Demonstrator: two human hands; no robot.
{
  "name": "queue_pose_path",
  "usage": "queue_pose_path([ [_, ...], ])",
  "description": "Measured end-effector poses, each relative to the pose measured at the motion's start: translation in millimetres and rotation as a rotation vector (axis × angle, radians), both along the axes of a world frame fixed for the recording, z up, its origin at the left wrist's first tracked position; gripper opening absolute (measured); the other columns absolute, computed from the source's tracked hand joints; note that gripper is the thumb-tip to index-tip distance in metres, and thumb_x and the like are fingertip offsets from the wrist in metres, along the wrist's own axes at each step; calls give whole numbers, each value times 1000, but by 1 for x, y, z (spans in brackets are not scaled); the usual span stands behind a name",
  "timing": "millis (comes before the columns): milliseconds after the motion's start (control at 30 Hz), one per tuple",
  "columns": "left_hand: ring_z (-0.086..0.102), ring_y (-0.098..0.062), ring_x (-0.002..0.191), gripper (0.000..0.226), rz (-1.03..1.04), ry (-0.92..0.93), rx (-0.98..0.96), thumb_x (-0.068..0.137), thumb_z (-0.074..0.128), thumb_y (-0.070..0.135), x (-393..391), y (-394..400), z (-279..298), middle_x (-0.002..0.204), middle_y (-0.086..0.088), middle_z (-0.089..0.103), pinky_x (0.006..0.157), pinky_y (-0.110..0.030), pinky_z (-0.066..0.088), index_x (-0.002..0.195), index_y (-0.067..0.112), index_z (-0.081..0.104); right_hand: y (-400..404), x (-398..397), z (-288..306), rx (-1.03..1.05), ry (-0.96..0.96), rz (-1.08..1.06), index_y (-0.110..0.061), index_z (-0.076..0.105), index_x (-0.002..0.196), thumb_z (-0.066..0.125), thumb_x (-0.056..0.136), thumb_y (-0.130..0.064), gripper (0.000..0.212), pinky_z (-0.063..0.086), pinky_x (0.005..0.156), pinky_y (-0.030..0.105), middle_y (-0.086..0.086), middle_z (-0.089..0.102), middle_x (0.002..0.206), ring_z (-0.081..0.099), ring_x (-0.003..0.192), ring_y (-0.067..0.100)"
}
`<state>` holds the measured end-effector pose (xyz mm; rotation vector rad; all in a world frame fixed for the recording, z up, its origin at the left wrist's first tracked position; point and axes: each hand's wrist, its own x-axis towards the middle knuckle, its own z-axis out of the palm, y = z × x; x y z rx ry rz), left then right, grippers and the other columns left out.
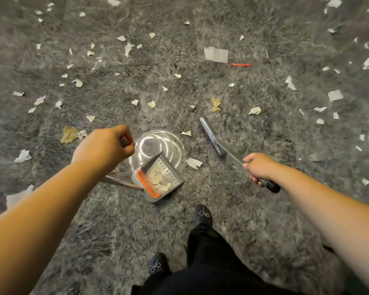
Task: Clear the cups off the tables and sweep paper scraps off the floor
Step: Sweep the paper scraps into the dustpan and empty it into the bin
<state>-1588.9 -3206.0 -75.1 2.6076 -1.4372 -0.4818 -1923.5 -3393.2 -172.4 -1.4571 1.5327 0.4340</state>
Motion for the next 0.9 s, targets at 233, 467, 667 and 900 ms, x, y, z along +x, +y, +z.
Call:
queue_pose_path([
  [233, 52, -18, 57, 16, 1, -43, 5, 78, 71, 35, 5, -9, -8, 58, 16, 52, 53, -30, 48, 77, 35, 55, -35, 48, -12, 28, 73, 281, -1, 50, 125, 43, 101, -14, 29, 38, 49, 29, 16, 55, 62, 49, 51, 25],
  [467, 42, -4, 48, 21, 7, -79, 8, 77, 70, 37, 9, -17, -10, 53, 20, 46, 50, -24, 40, 74, 39, 50, -33, 68, 2, -17, 264, 732, -12, 44, 138, 44, 102, -22, 38, 50, 68, 28, 12, 59, 129, 62, 96, 27],
  [667, 39, 5, 47, 24, 34, -82, 2, 75, 71, 33, 10, -12, -10, 51, 20, 47, 46, -19, 35, 72, 39, 49, -9, 39, 3, 43, 248, 678, -17, 46, 136, 49, 99, -26, 38, 50, 75, 30, 11, 55, 131, 61, 98, 25],
  [900, 47, -10, 49, 21, 24, -76, 11, 78, 70, 33, 3, 4, -11, 53, 17, 49, 46, -21, 36, 74, 38, 50, 37, 43, 9, 146, 99, 613, -18, 49, 128, 48, 99, -25, 29, 47, 47, 23, 2, 57, 100, 57, 58, 15],
])
